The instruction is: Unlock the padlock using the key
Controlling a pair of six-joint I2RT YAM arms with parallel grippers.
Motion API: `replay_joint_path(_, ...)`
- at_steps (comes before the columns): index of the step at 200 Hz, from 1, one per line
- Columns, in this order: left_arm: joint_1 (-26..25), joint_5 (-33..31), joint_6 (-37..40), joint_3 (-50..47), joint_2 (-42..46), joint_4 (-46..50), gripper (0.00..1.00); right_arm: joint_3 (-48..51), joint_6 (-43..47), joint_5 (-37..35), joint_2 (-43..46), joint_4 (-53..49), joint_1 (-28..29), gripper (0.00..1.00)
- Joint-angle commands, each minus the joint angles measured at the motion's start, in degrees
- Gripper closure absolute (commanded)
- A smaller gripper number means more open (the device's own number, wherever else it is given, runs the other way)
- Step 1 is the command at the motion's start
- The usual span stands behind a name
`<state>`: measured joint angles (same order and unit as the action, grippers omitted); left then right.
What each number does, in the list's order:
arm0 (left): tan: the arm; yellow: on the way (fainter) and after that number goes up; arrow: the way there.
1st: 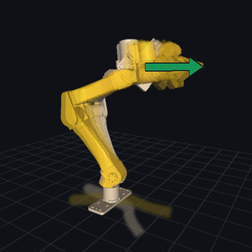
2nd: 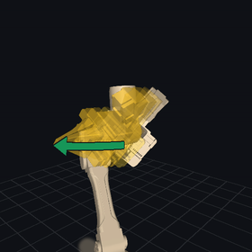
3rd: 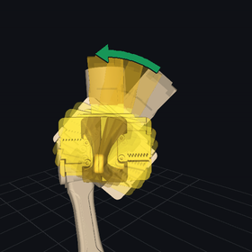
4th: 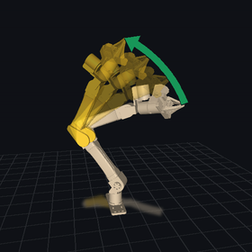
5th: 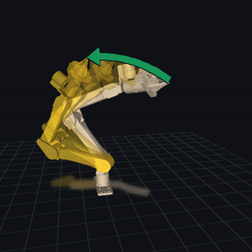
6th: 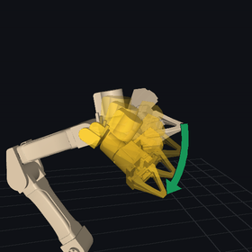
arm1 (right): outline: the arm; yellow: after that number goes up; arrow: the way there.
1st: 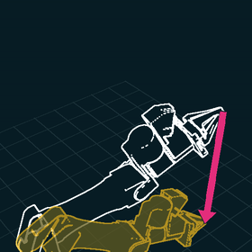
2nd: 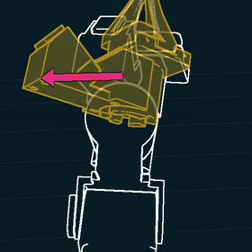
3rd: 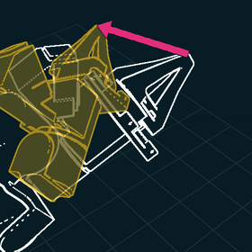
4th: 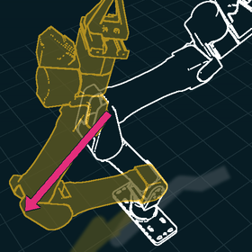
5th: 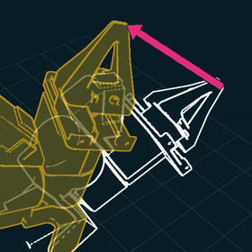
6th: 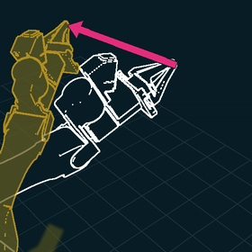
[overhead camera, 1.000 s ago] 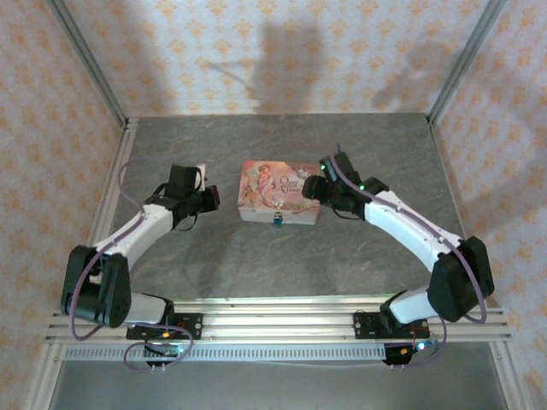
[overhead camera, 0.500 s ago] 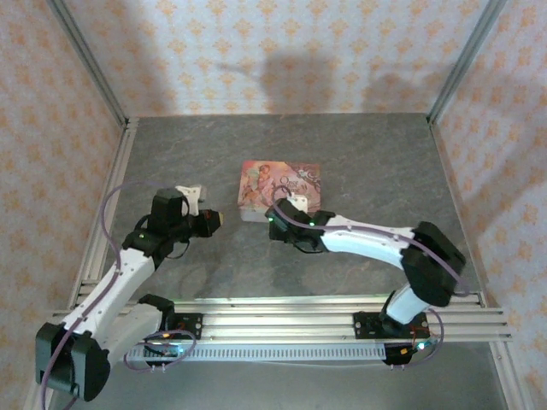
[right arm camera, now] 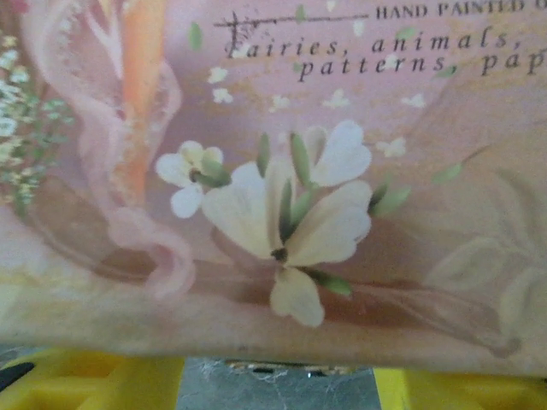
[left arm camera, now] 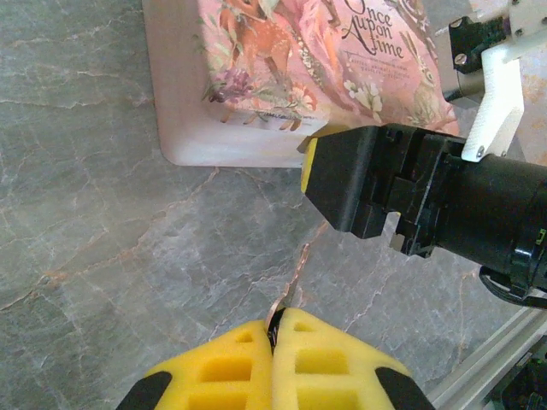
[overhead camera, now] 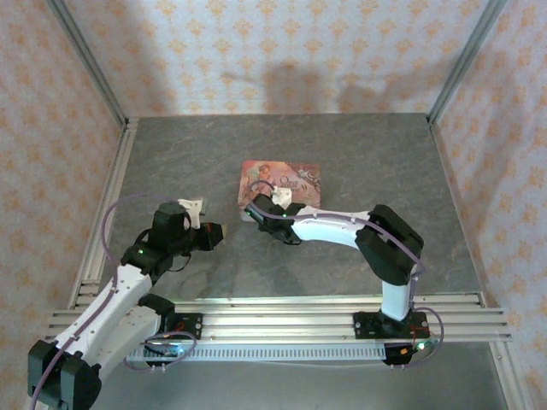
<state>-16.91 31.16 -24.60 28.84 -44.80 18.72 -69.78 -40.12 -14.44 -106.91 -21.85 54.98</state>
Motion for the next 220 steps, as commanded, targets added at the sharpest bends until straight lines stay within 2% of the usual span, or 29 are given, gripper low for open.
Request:
replay_joint_path(1, -0.5, 0.2, 0.2, -0.5, -0.2, 0.8, 1.0, -1.7, -0.8, -4.9, -1.6, -1.2, 0.3, 0.43)
replay_joint_path(40, -0.6, 0.7, 0.9, 0.0, -1.0, 0.5, 1.0, -2.9, 0.3, -7.3, -3.6, -0.6, 0.3, 0.51)
replay_joint_path(116, -0.6, 1.6, 3.1, -0.2, -1.9, 1.3, 1.0, -7.0, 2.1, -7.6, -8.5, -1.3, -0.4, 0.62)
replay_joint_path(150, -0.6, 1.9, 4.3, -0.4, -2.0, 2.0, 1.0, -7.4, 2.2, -8.3, -8.7, -1.5, -1.4, 0.64)
replay_joint_path(189, -0.6, 2.3, 4.5, -0.4, -2.0, 1.5, 1.0, -5.9, 3.3, -8.0, -6.4, -0.1, -2.6, 0.79)
replay_joint_path(220, -0.6, 3.3, 4.2, -0.7, -1.7, 0.0, 1.0, -4.6, 5.8, -6.4, -3.9, 0.4, -3.1, 0.84)
